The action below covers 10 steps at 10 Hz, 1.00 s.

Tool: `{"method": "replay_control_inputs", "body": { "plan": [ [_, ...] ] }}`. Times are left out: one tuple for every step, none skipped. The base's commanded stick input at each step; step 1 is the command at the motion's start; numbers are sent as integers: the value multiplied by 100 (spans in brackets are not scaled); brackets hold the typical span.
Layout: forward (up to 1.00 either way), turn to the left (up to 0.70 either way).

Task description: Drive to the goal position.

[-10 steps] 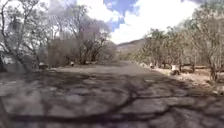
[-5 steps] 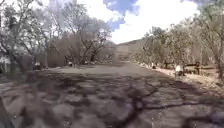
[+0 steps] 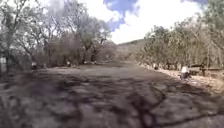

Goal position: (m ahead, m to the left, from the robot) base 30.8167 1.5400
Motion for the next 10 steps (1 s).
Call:
{"method": "replay_control_inputs", "body": {
  "plan": [
    [70,0],
    [70,0],
    [70,0],
    [70,0],
    [70,0],
    [70,0],
    [70,0],
    [70,0],
    [70,0],
    [70,0]
  ]
}}
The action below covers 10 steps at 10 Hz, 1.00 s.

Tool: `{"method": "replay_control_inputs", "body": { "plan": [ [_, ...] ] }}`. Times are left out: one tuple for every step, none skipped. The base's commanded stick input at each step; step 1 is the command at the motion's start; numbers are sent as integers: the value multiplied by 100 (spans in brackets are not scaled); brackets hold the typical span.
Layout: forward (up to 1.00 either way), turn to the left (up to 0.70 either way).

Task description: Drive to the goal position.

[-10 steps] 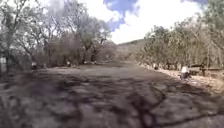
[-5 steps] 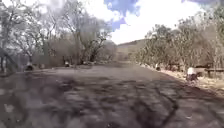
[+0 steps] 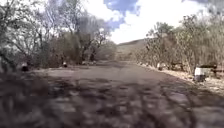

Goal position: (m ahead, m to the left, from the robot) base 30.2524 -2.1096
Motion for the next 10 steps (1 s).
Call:
{"method": "replay_control_inputs", "body": {
  "plan": [
    [70,0],
    [70,0],
    [70,0],
    [70,0],
    [70,0],
    [70,0],
    [70,0],
    [70,0],
    [70,0],
    [70,0]
  ]
}}
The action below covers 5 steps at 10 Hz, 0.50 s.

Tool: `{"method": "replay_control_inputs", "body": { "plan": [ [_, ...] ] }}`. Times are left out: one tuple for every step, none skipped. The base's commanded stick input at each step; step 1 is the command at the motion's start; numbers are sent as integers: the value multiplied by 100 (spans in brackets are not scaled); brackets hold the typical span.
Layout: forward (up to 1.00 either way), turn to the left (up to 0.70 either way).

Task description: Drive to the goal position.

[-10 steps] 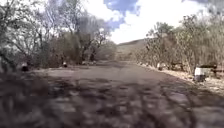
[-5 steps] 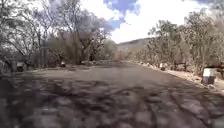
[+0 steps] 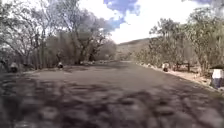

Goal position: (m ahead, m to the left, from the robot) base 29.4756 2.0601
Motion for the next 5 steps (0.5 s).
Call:
{"method": "replay_control_inputs", "body": {
  "plan": [
    [70,0],
    [70,0],
    [70,0],
    [70,0],
    [70,0]
  ]
}}
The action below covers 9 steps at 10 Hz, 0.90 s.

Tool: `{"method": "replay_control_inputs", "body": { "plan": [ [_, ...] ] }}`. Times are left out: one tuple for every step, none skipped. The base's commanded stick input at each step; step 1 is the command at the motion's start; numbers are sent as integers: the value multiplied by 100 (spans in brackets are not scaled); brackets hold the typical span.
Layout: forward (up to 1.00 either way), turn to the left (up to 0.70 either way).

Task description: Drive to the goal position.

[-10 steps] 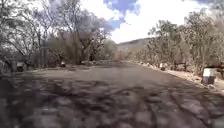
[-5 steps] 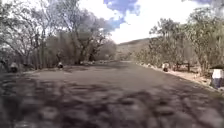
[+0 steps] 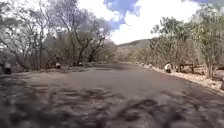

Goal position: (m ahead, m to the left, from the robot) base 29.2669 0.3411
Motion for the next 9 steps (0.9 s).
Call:
{"method": "replay_control_inputs", "body": {
  "plan": [
    [70,0],
    [70,0],
    [70,0],
    [70,0],
    [70,0],
    [70,0],
    [70,0],
    [70,0],
    [70,0]
  ]
}}
